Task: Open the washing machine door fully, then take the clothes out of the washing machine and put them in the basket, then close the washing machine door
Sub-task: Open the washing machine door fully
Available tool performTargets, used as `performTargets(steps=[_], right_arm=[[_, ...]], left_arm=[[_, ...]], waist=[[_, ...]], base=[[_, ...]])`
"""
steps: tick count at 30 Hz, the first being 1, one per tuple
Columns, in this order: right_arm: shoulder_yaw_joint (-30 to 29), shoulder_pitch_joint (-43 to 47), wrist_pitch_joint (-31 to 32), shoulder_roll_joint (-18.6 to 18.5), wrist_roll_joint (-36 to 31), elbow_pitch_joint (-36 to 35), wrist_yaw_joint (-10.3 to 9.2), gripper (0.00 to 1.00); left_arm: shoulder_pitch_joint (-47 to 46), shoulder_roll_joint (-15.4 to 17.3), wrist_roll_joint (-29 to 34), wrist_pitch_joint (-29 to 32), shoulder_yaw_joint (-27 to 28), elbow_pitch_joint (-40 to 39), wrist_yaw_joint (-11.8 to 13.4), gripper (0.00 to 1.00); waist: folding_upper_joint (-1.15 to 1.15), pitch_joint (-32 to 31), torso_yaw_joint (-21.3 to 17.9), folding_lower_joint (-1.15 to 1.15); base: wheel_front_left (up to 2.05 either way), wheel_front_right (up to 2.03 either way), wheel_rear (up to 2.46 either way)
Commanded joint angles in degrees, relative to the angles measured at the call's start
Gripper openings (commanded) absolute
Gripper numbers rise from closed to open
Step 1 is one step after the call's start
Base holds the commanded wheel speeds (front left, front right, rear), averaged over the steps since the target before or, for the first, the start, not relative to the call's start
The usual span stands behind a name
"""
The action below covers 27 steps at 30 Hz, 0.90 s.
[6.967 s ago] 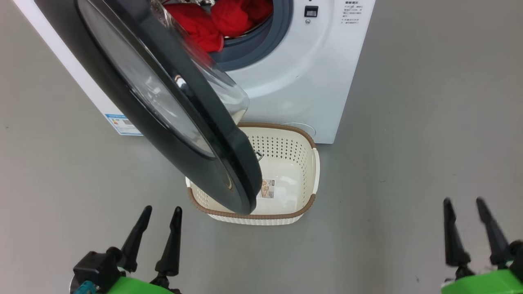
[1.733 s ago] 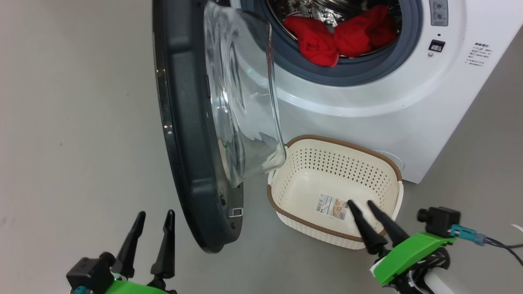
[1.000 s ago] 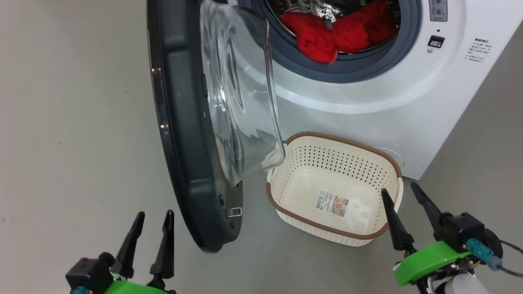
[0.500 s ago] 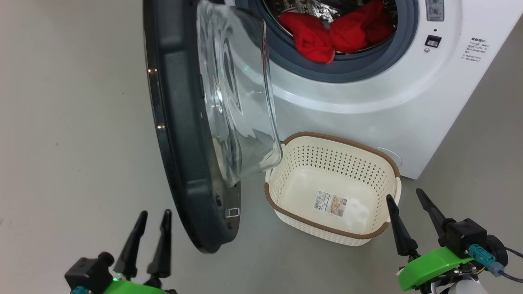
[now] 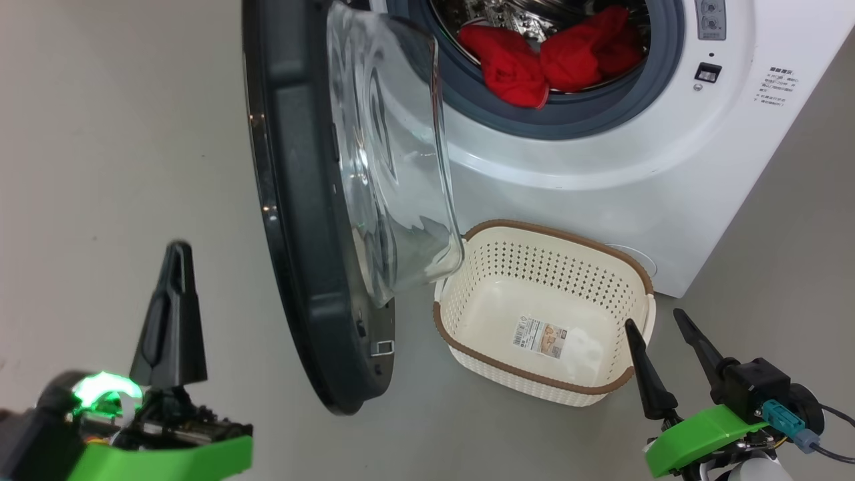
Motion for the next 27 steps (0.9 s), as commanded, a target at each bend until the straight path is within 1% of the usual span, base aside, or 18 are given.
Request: performTargets(steps=[1,4,7,10,13,19,27], right_arm=[[1.5,0.3,-0.5,0.1,0.6,-1.5,0.37,1.0],[1.6,0.2,-0.5,0.1,0.5,-1.7,0.37,1.0],[1.6,0.2,-0.5,0.1,0.5,-1.9,0.37,1.0],[1.7,0.2,-0.5,0.1,0.6,-2.0,0.37,1.0],[1.9,0.1,-0.5,0.1,0.7,-2.1,0.37,1.0],[2.2,0.0,-0.5,0.1,0.8,-2.1,0.37,1.0],[1.7,0.1,-0.5,0.1,0.9,-2.2,0.37,1.0]], left_arm=[[-2.1,0.6,0.2,-0.4,0.8,-4.7,-0.3,0.0],[-1.8,0.6,1.2,-0.4,-4.1,-9.8,-0.3,0.0],[-0.8,0.8,5.8,-0.4,-12.9,-10.2,-0.3,0.0],[0.4,0.8,6.1,-0.4,-19.2,-7.2,-0.3,0.0],[1.3,0.7,4.0,-0.4,-22.3,-2.3,-0.3,0.0],[1.0,0.7,1.3,-0.4,-21.7,6.6,-0.3,0.0],[-0.2,0.7,-0.3,-0.4,-17.4,12.2,-0.3,0.0]], waist=[[0.0,-0.1,-0.1,0.0],[0.0,-0.1,-0.2,0.0],[0.0,-0.1,-0.3,0.0],[0.0,-0.1,-0.4,0.0],[0.0,0.0,-0.7,0.0],[0.0,0.3,-1.2,0.0],[0.0,0.5,-1.0,0.0]], base=[[0.0,0.0,0.0],[0.0,0.0,0.0],[0.0,0.0,0.0],[0.0,0.0,0.0],[0.0,0.0,0.0],[0.0,0.0,0.0],[0.0,0.0,0.0]])
